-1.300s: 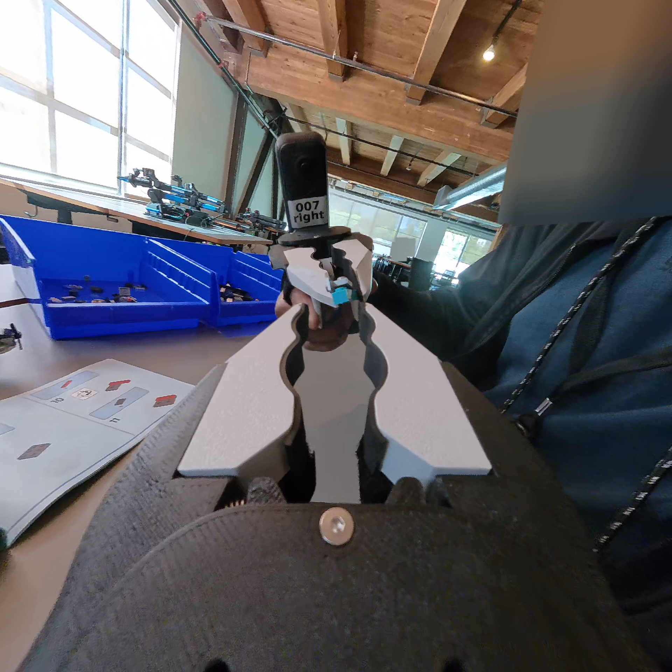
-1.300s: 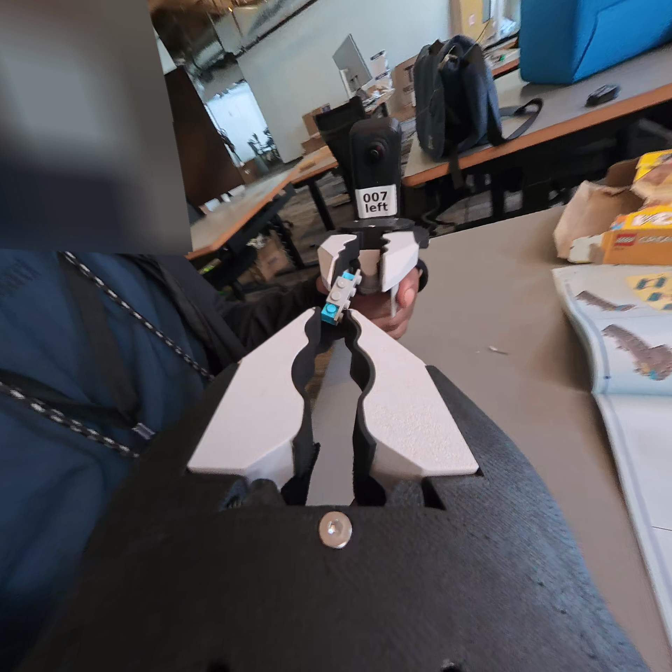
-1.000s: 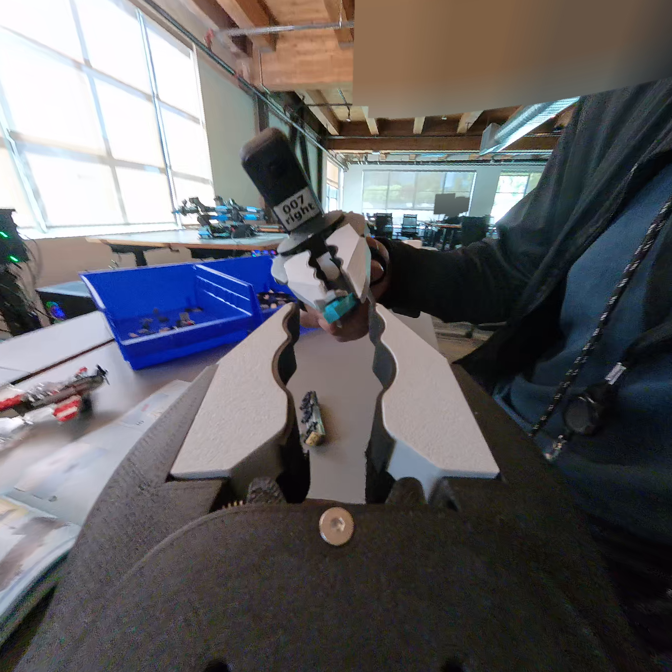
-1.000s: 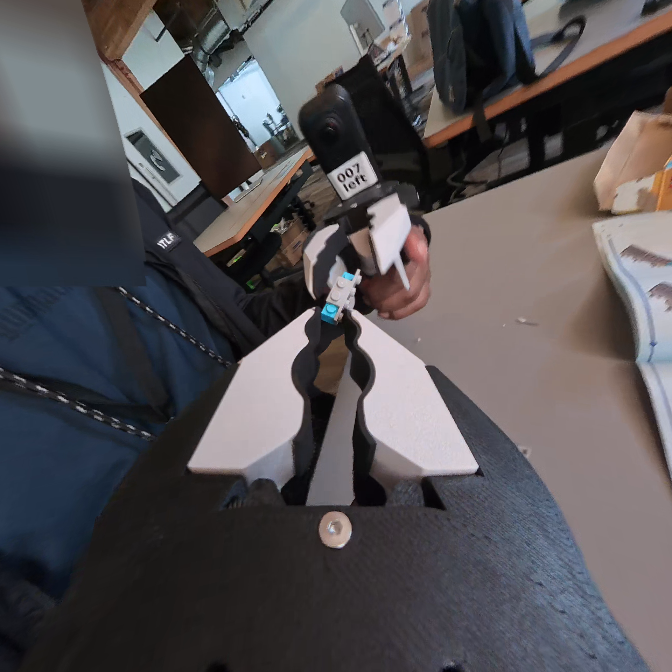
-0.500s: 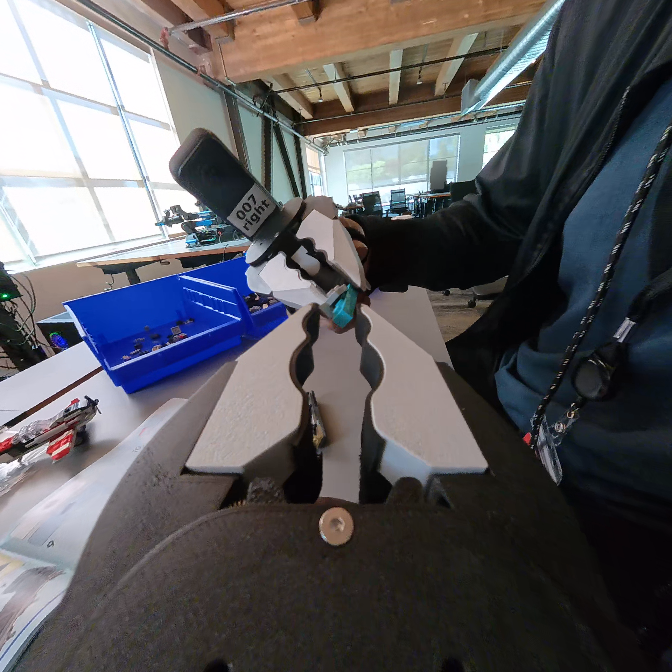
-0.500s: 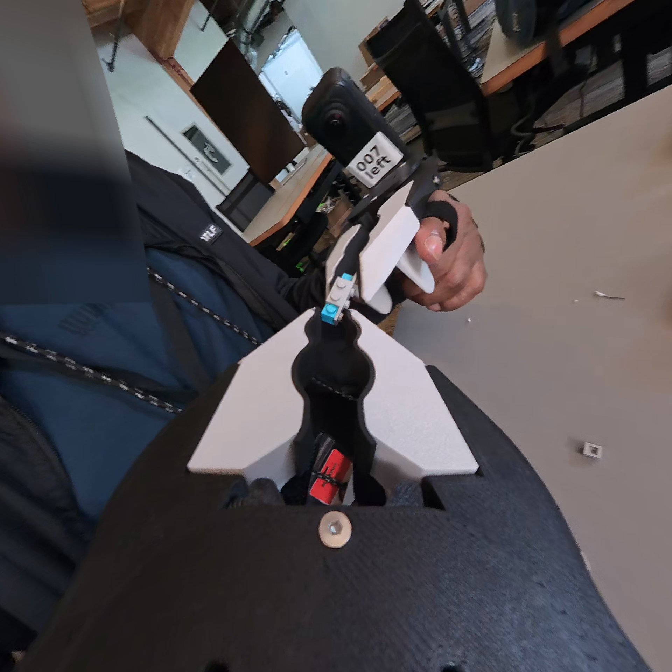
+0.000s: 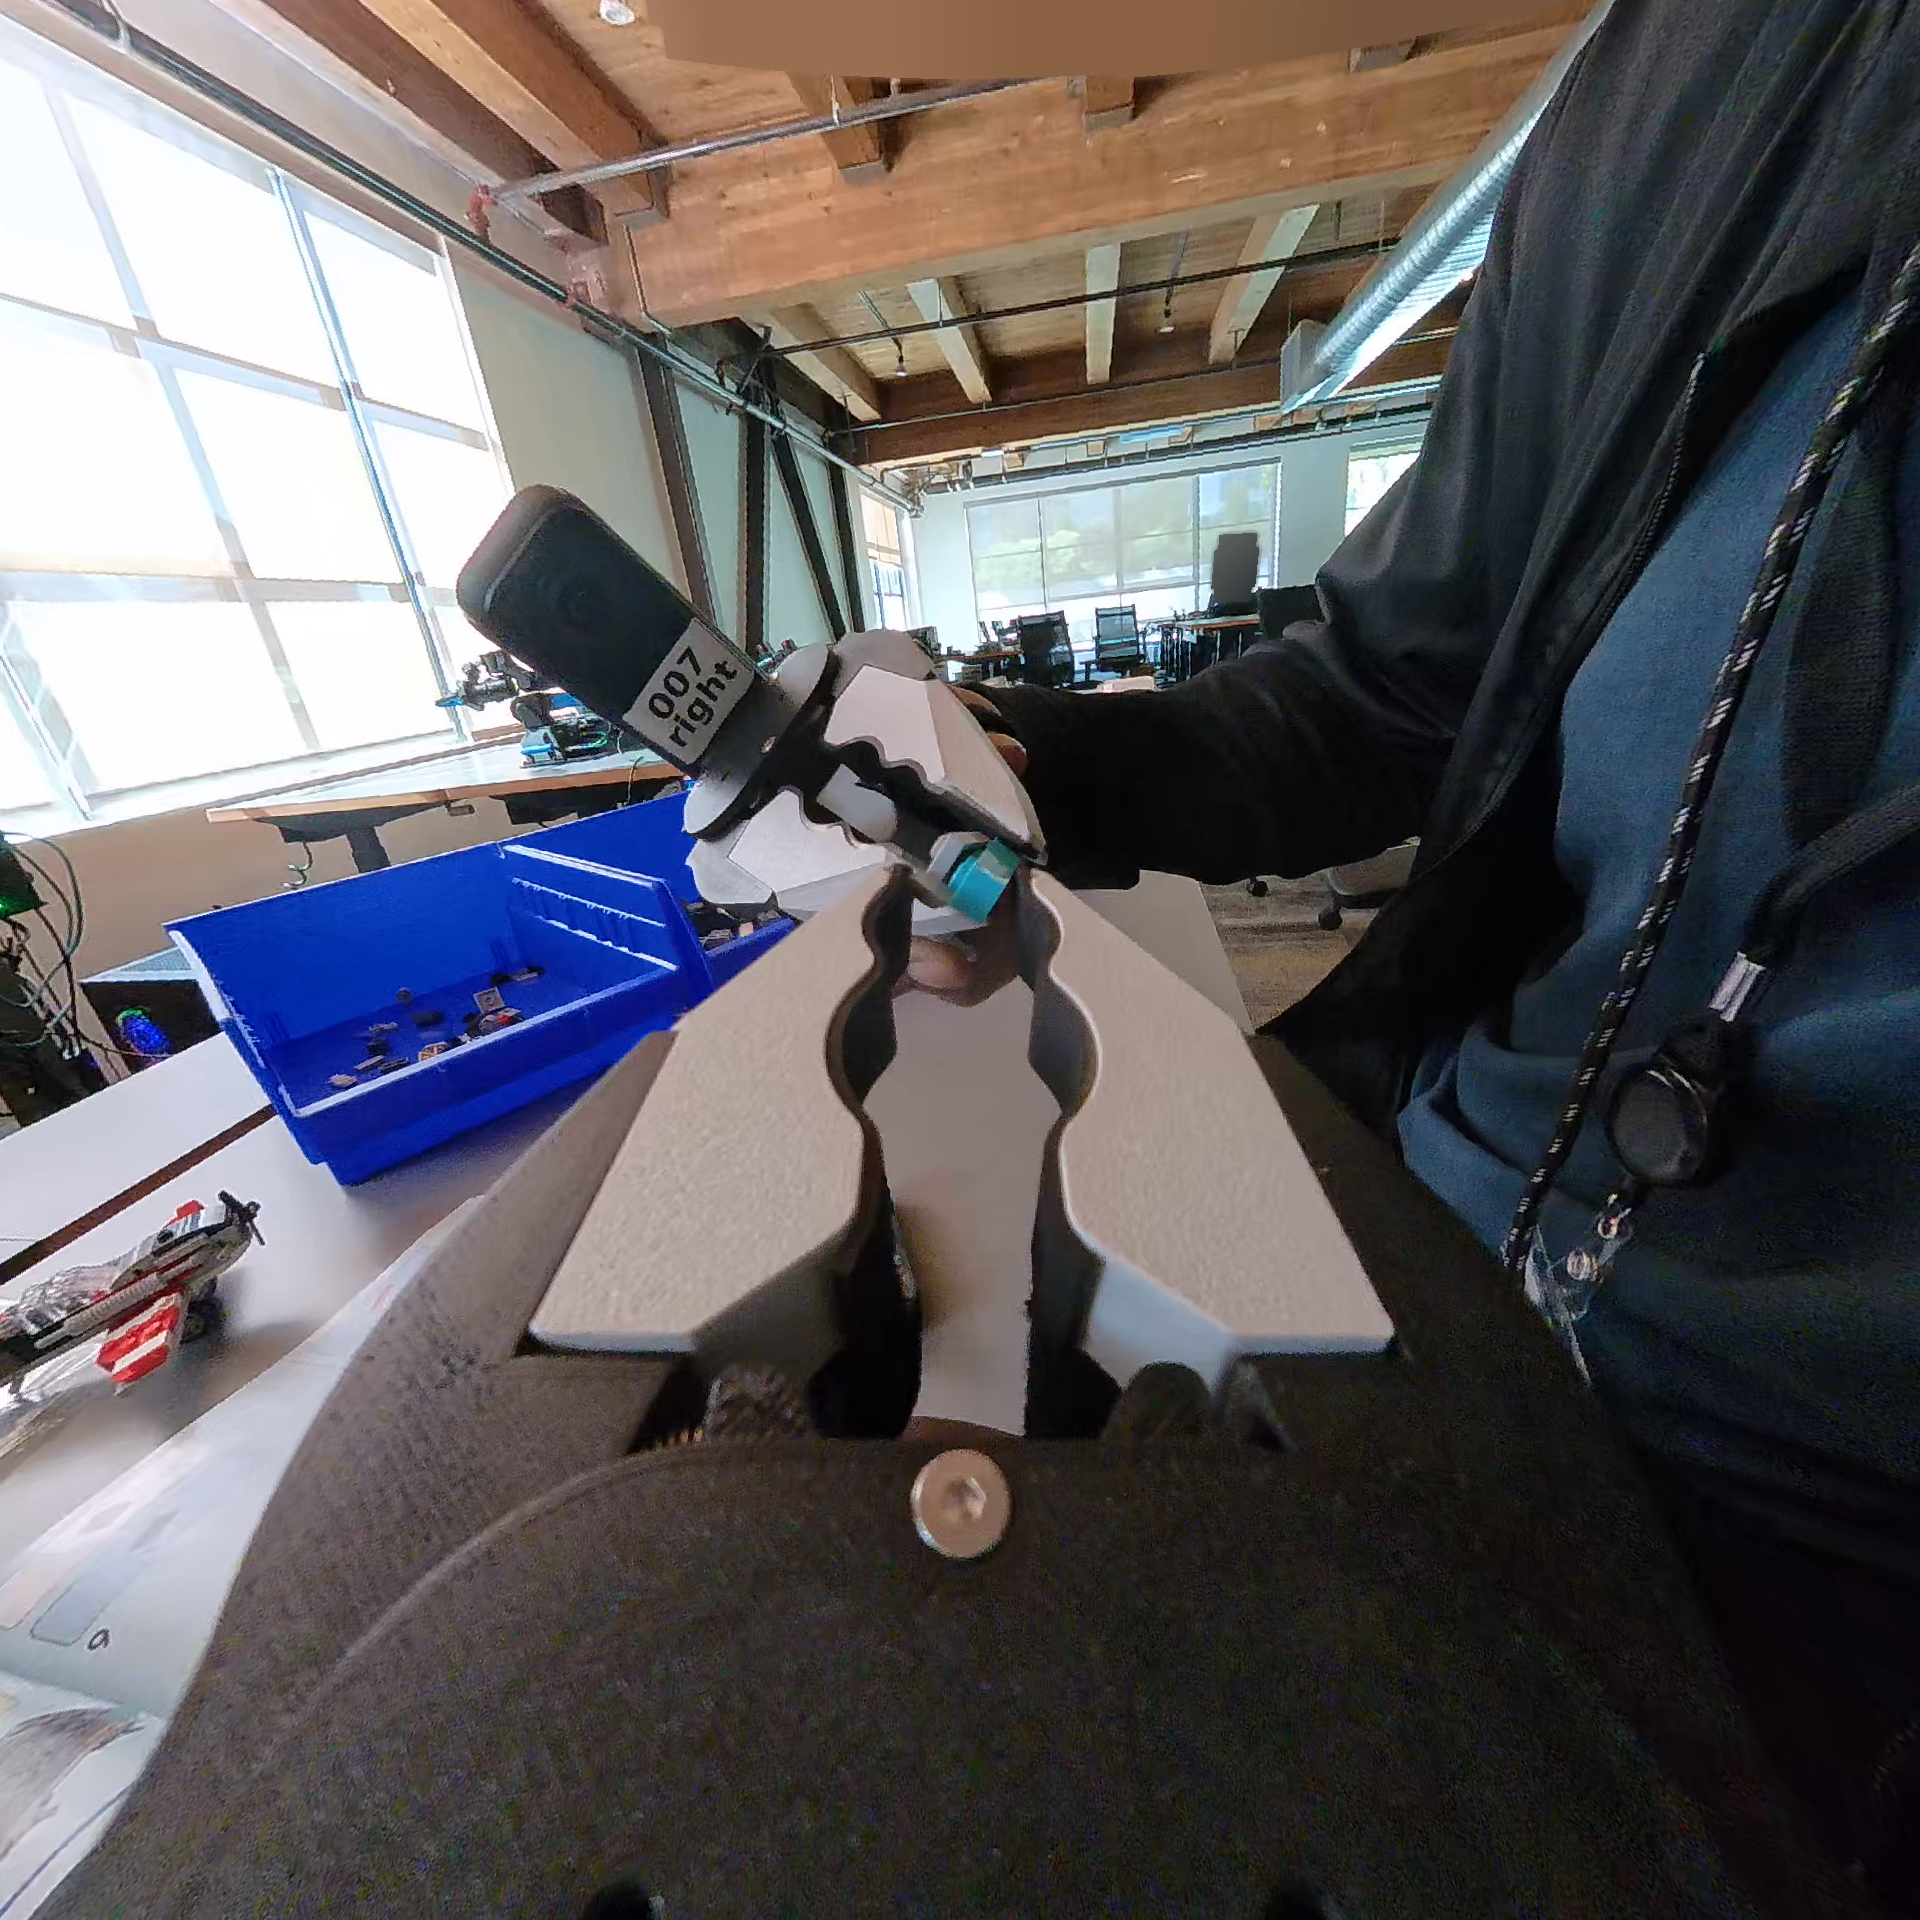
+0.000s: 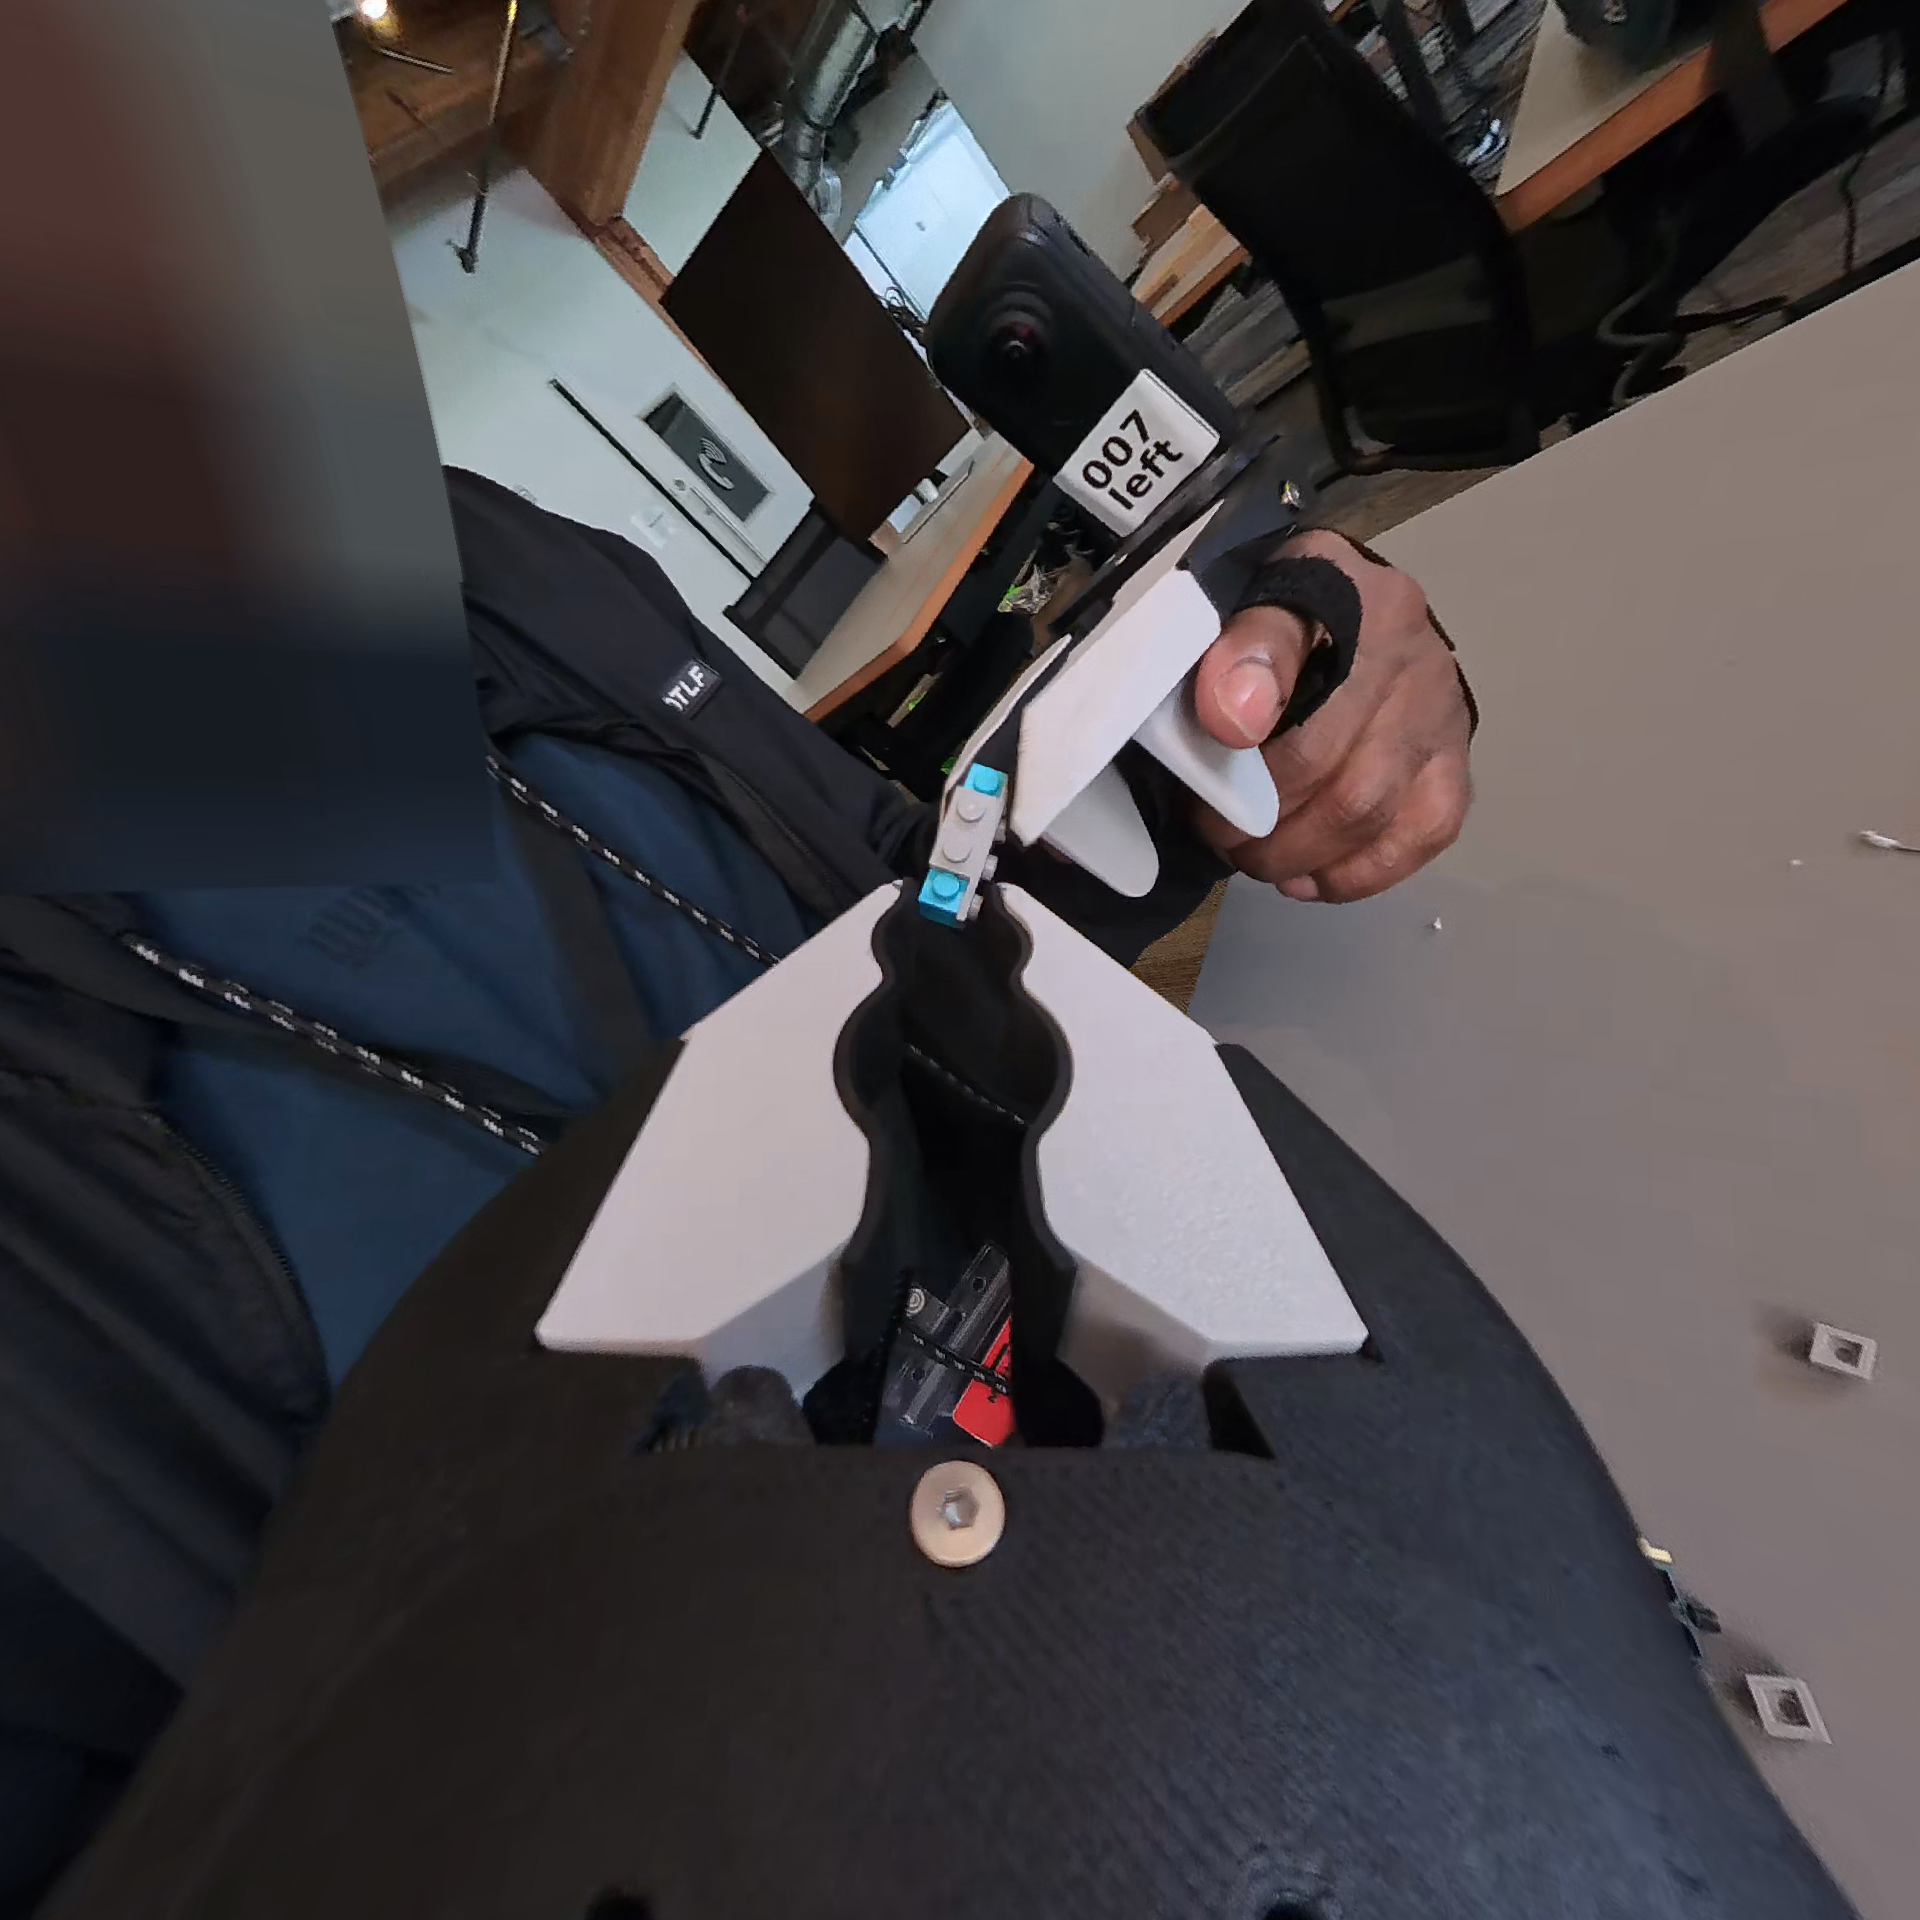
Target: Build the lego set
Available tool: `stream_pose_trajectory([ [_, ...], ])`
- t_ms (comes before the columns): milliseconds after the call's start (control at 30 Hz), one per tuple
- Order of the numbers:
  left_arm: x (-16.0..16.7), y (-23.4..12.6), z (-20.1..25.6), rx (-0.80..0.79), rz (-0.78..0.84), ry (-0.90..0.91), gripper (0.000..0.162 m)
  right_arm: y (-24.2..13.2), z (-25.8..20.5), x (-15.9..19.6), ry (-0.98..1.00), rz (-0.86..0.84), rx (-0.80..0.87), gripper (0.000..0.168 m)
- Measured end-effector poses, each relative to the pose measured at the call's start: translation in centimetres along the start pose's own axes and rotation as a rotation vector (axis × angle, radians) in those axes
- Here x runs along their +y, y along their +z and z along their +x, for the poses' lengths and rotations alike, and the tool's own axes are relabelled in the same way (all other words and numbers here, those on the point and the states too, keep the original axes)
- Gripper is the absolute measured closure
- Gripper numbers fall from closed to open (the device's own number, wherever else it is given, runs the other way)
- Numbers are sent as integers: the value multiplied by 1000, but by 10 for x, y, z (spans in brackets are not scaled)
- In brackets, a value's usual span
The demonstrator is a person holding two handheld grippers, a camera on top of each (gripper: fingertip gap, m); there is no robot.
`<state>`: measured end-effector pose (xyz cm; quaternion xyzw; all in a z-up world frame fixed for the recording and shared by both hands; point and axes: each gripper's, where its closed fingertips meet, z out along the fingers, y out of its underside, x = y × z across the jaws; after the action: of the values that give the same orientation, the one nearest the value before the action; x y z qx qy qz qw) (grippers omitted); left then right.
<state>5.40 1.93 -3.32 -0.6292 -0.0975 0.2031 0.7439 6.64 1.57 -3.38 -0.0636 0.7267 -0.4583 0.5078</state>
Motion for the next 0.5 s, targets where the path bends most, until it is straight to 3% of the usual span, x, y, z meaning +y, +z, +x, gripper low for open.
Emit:
stream_pose_trajectory([
  [500, -8, -5, 1, 54, 75, -60, 150, 3, -2, -8, 21, 41, -35, 156],
])
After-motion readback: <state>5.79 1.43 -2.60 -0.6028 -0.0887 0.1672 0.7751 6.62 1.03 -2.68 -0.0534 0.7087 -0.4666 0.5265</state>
